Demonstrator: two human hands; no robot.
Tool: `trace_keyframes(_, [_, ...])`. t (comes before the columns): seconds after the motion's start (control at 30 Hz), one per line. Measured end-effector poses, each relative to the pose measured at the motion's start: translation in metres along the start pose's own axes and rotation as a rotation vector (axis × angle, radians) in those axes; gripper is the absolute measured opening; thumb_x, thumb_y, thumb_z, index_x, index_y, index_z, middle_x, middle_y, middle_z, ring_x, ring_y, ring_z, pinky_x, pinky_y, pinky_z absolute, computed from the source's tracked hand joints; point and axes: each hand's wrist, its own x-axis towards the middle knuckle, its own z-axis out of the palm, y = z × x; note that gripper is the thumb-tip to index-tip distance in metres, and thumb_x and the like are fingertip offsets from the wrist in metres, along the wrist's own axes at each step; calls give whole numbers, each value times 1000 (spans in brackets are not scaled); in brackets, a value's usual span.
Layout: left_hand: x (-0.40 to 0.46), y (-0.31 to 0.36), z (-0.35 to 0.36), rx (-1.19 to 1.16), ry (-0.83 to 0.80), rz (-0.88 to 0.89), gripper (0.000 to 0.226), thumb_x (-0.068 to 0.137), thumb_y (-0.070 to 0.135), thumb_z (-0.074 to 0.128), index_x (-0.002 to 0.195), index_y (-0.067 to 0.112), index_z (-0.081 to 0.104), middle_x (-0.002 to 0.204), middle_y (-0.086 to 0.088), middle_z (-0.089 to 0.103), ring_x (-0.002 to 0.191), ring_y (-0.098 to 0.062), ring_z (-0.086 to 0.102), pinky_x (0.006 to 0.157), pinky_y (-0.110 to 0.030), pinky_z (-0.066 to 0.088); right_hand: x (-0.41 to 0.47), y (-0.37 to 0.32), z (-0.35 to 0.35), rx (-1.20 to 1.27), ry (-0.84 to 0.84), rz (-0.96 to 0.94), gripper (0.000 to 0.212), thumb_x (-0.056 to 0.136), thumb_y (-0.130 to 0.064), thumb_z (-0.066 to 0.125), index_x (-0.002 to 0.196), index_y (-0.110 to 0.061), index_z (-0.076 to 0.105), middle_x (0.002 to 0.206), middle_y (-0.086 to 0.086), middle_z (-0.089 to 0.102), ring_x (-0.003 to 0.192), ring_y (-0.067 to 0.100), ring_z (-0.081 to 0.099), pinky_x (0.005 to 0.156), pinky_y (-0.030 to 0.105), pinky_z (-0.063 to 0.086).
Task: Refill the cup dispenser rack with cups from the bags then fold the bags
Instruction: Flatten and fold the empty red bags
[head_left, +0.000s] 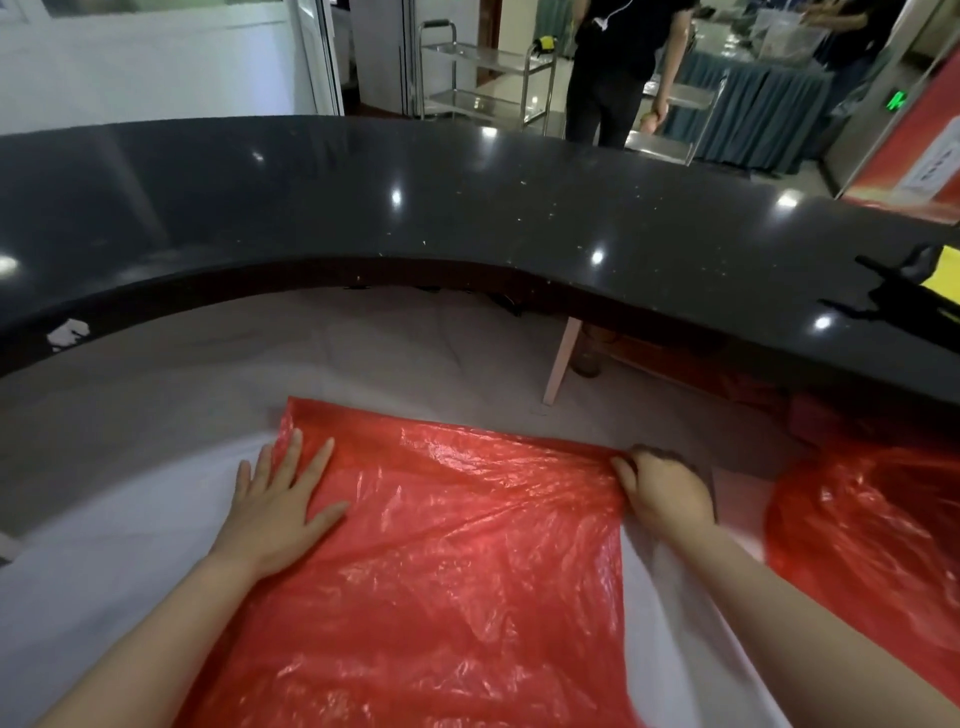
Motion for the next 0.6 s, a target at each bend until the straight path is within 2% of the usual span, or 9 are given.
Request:
trace_keyframes(0.1, [8,12,-1,21,104,19,79,82,75,16,142,42,-23,151,4,-30,141,-22,-24,114,-46,-12,-7,-16,1,-51,152,-37,29,91,-43,56,92,-15,65,98,11,65,97,35,58,82,43,42])
trace_keyframes(0.2, [23,20,-3,44,140,61,78,89,67,30,149,36,-9,156,2,-20,144,-20,-18,116,-44,-7,-5,-22,4,31,71,-10,29,94,-40,48,98,-18,66,104,8,64,104,32,55,88,42,39])
trace_keyframes(0.27, [35,23,-5,32,156,84,74,91,61,38,152,32,6,160,-2,-6,147,-22,-6,117,-41,-2,-1,-20,2,170,36,18,26,92,-32,46,96,-16,66,104,9,63,102,32,55,87,40,41])
trace_keyframes(0.37, [52,28,-5,-7,146,105,70,92,56,42,152,27,18,160,-6,10,147,-27,9,118,-41,6,6,-14,0,177,-27,-16,21,88,-27,50,96,-15,65,104,9,64,98,32,58,84,39,47])
trace_keyframes(0.43, [61,29,-2,18,110,81,70,93,57,38,152,27,16,160,-8,12,146,-31,12,118,-44,9,10,-9,2,182,-71,-13,22,92,-28,50,104,-15,64,110,11,63,101,32,59,87,40,48])
trace_keyframes(0.6, [74,25,7,79,40,5,79,84,71,15,151,33,-3,161,-7,-2,147,-31,-2,117,-45,0,16,7,16,74,-52,14,29,97,-41,46,110,-20,62,113,5,59,108,30,52,90,39,43])
